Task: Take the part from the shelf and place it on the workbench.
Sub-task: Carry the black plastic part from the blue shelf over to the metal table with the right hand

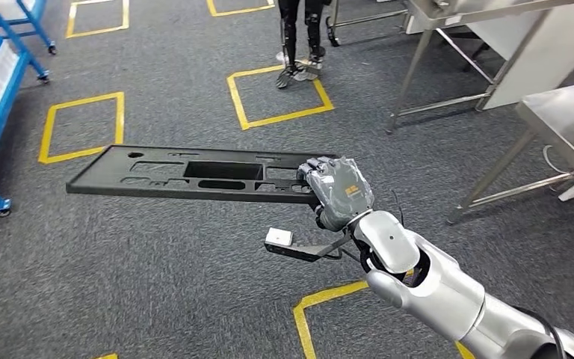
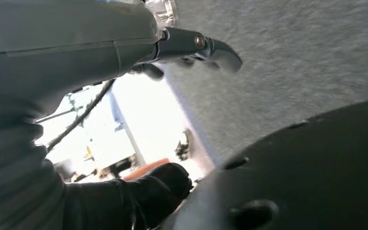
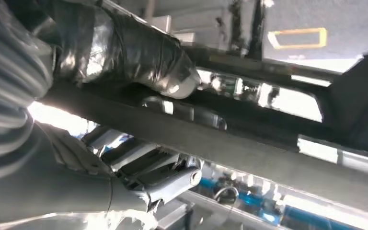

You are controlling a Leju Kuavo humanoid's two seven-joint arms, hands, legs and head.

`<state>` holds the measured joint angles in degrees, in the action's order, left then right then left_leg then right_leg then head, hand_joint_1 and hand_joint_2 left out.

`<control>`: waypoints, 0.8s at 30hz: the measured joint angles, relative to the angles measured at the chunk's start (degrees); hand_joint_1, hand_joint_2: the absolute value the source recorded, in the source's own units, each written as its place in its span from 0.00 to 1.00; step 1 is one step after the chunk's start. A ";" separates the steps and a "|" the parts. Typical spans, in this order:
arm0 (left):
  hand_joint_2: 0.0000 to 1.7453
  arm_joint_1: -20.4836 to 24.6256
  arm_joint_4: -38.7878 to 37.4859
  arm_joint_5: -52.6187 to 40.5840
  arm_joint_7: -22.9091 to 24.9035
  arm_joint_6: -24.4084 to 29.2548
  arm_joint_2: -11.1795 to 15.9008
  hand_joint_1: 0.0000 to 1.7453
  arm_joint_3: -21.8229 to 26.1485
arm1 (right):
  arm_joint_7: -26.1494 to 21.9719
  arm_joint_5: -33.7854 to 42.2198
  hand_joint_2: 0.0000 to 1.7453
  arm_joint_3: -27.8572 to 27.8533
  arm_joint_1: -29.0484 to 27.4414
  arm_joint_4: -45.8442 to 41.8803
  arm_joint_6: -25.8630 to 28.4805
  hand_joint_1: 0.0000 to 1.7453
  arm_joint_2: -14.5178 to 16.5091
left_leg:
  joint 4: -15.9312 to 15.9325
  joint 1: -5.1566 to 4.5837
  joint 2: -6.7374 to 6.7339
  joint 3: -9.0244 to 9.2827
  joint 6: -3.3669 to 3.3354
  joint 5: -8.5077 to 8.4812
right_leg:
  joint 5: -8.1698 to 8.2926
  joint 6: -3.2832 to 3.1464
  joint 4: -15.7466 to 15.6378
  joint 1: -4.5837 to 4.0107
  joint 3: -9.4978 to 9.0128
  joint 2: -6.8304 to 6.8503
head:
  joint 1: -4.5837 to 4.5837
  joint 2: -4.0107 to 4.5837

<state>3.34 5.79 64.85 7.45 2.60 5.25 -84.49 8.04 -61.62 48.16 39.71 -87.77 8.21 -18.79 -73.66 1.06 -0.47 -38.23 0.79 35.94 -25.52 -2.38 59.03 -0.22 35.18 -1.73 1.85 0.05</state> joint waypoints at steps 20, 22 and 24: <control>1.00 -0.78 0.02 1.30 -0.42 1.16 -0.85 0.00 -0.95 | -4.69 10.69 1.00 -9.71 -6.33 -11.70 -3.92 1.00 -17.07 | 16.11 0.09 -3.43 7.34 -1.81 -7.43 | -0.24 4.15 3.44 1.36 2.36 4.47 | 0.07 0.00; 1.00 -0.94 0.02 1.71 -0.39 1.10 -0.86 0.00 -0.94 | -5.74 12.06 1.00 -12.63 -7.25 -13.89 -5.01 1.00 -20.34 | 15.99 -0.24 -4.47 7.71 -1.10 -6.85 | 0.21 3.66 0.51 0.87 1.00 5.43 | 0.06 0.01; 1.00 -0.81 0.02 2.09 -0.06 0.98 -0.86 0.00 -0.92 | -6.09 12.31 1.00 -14.81 -7.54 -15.12 -6.03 1.00 -22.44 | 16.15 -0.39 -5.75 8.24 -0.55 -6.39 | 0.15 2.94 0.54 0.79 1.02 3.88 | 0.05 0.01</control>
<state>2.53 5.81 66.94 7.39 3.58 4.39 -85.42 1.95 -49.31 33.34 32.17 -102.90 2.19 -41.23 -57.51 0.68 -6.22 -30.00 0.24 29.55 -25.38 0.55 59.57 0.57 36.20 2.15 1.90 0.06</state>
